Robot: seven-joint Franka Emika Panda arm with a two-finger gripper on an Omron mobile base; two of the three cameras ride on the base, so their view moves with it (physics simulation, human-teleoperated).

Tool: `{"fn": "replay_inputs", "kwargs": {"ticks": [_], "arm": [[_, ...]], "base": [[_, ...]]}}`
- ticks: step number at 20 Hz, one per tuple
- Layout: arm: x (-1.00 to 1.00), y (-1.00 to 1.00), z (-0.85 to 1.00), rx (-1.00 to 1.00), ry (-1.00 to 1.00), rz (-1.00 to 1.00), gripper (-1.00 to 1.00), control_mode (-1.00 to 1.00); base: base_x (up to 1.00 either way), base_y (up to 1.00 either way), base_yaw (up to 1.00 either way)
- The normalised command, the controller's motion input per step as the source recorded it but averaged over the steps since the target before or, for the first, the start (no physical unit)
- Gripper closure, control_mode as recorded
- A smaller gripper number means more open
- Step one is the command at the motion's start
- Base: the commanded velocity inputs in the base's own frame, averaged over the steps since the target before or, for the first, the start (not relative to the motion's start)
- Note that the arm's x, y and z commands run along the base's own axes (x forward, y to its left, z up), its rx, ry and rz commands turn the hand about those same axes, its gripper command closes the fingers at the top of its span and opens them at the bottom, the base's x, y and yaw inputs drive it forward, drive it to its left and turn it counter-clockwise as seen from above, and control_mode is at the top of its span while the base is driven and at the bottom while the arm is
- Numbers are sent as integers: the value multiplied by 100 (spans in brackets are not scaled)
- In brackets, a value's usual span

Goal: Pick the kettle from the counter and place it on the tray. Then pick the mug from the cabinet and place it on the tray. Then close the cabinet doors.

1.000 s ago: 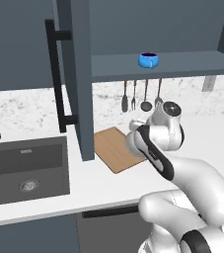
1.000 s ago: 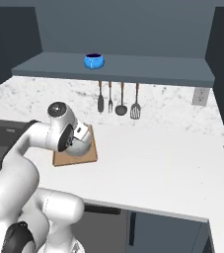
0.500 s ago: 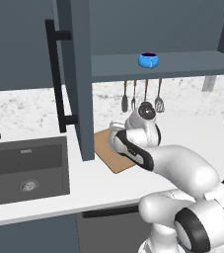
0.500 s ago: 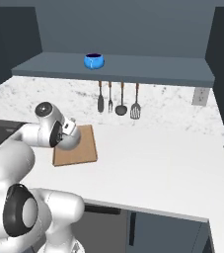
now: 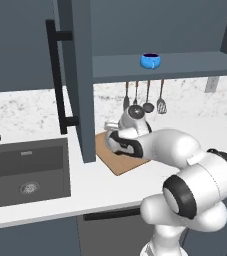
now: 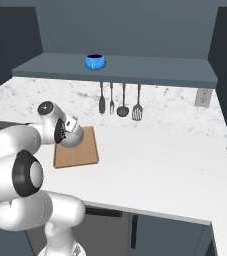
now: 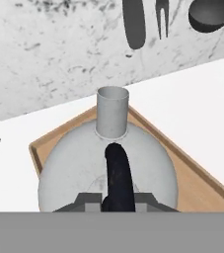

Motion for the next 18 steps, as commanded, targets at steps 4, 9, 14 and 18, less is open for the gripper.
{"fn": "replay_inputs", "kwargs": {"ticks": [4,9,14,18], "arm": [[18,9,-22,0,0,5,100,-100],[31,16,-27,0,0,5,100,-100],[32,10,-28,0,0,4,100,-100],[45,8,-11,0,0,2,100,-100]], "base": [[0,0,0],[0,0,0],[0,0,0],[0,0,0]]}}
